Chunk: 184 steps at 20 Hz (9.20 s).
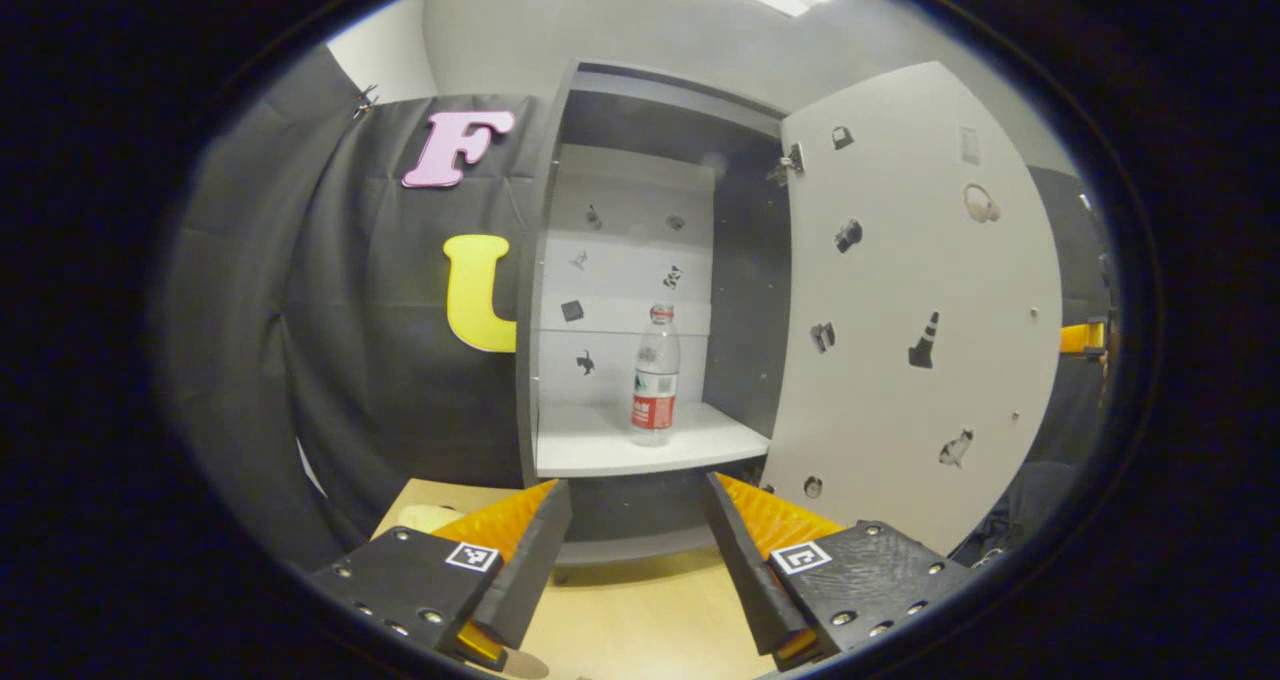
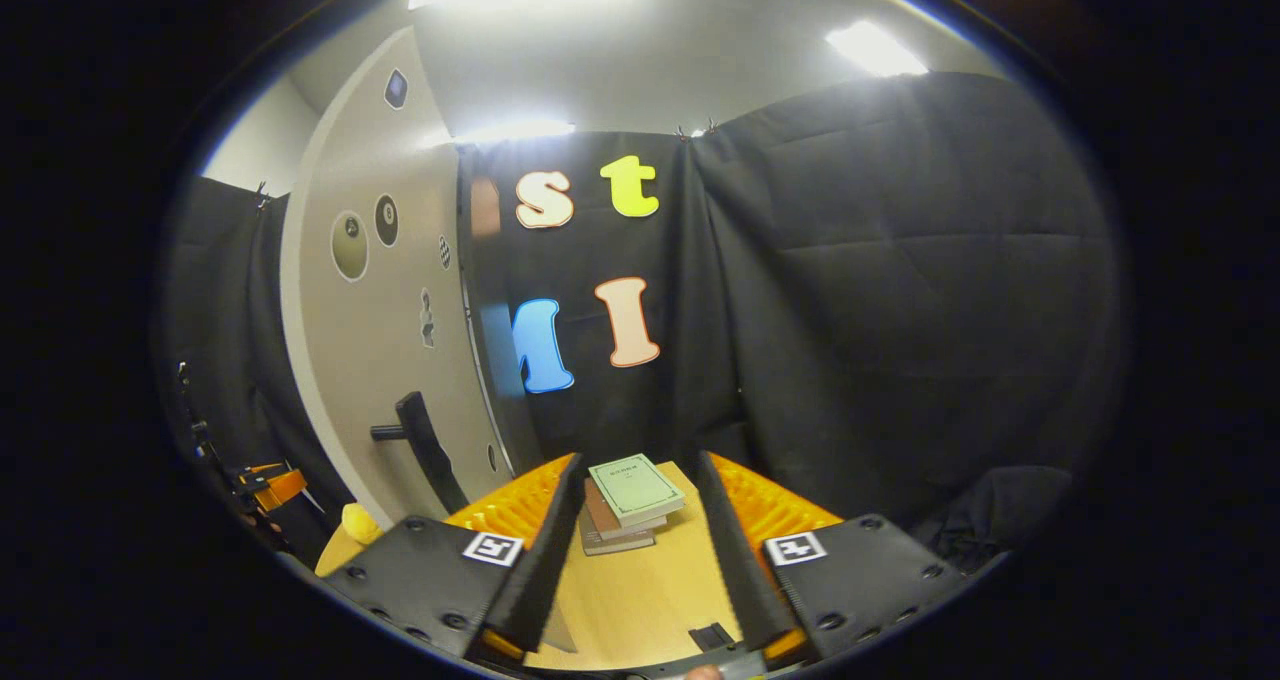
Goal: Open the cabinet door with the right hand, grasp the bottle in the cabinet with the left hand and place it on the coaster, then close the cabinet door with the right hand.
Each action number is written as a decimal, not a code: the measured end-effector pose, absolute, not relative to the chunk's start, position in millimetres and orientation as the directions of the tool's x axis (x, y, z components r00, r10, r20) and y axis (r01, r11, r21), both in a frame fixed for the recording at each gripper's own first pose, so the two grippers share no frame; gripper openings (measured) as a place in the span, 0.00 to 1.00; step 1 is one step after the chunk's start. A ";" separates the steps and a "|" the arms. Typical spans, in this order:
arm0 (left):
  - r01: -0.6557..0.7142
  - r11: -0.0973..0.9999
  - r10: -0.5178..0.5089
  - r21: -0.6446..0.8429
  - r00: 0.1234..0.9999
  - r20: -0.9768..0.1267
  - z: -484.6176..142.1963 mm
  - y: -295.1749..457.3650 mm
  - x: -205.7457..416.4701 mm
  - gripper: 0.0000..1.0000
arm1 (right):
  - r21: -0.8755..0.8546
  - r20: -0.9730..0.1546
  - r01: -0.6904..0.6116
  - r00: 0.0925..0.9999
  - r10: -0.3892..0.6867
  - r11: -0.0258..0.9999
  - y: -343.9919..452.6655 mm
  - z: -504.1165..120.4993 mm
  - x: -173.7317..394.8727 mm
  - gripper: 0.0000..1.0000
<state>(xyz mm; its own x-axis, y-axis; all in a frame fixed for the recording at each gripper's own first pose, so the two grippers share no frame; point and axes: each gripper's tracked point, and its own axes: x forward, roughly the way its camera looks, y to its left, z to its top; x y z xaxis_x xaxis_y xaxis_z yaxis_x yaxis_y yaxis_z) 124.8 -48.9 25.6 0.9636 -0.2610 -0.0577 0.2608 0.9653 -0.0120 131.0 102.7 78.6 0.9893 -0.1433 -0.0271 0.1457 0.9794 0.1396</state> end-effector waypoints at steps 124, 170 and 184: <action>-0.023 1.000 0.023 -0.002 0.999 0.023 -182.5 135.4 46.3 0.83 | 0.224 -0.201 0.234 0.961 -0.190 0.946 97.8 -29.2 138.9 0.97; -0.146 0.989 0.147 0.017 0.988 -0.054 -6.1 -36.7 -44.3 0.83 | 0.119 -0.053 -0.296 0.951 0.304 0.948 131.3 73.9 185.1 0.97; -0.032 0.994 0.024 -0.101 0.997 -0.078 -34.8 24.6 1.6 0.80 | 0.012 -0.082 -0.143 0.986 0.144 0.990 164.1 79.1 160.7 0.96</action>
